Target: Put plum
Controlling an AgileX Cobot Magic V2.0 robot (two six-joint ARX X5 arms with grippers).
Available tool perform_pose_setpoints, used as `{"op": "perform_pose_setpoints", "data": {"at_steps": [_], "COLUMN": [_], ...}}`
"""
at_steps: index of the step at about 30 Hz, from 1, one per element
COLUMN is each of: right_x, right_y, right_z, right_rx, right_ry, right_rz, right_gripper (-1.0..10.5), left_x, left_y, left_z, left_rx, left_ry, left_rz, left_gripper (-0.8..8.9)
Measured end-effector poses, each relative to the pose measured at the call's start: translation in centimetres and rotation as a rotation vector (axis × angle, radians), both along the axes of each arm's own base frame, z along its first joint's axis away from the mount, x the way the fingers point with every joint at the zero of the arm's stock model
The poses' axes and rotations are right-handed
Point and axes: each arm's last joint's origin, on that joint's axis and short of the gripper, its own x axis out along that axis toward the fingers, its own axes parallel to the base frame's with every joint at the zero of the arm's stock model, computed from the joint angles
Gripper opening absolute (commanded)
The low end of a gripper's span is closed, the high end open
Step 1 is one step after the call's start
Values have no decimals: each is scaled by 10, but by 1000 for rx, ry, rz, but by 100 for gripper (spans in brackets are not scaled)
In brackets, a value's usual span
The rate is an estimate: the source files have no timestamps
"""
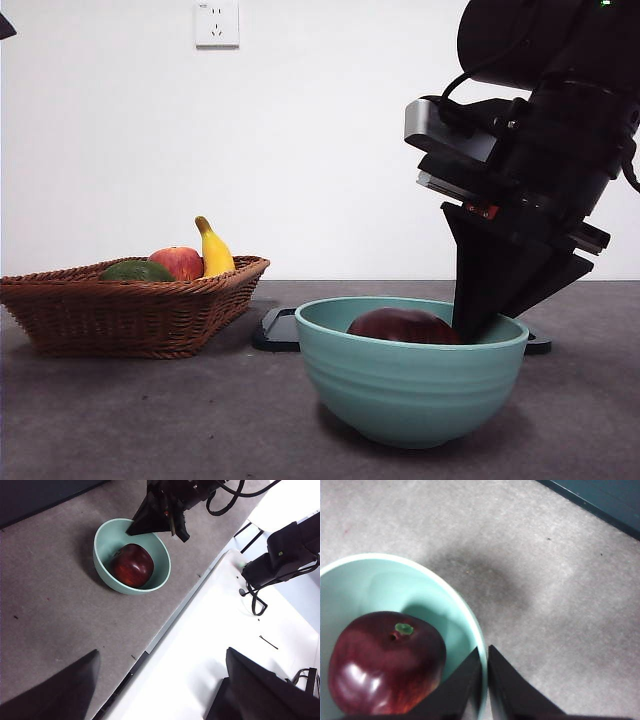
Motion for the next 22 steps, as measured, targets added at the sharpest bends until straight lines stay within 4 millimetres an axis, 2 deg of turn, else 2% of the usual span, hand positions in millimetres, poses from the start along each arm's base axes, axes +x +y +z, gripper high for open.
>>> {"op": "perform_pose_setpoints", "data": {"at_steps": [4, 8, 13, 18, 22], "right_x": [2, 12, 27, 53, 80], "right_y": [1, 7, 3, -12, -19], "right_z": [9, 36, 66, 90, 93], "right_rx": [0, 25, 64, 80, 64], "right_ry": [16, -28, -93, -130, -119], "right_rz": [-5, -10, -51, -138, -191], "right_gripper": [8, 8, 8, 8, 8], "left_x": [0, 0, 0, 0, 0], "left_y": [0, 0, 0, 0, 0], "left_z": [0, 0, 0, 0, 0], "left_rx": [0, 0, -1, -3, -3], "left_ry": [0, -1, -3, -7, -7], "left_rz": [0, 0, 0, 0, 0], "left_gripper": [405, 405, 405, 405, 405]}}
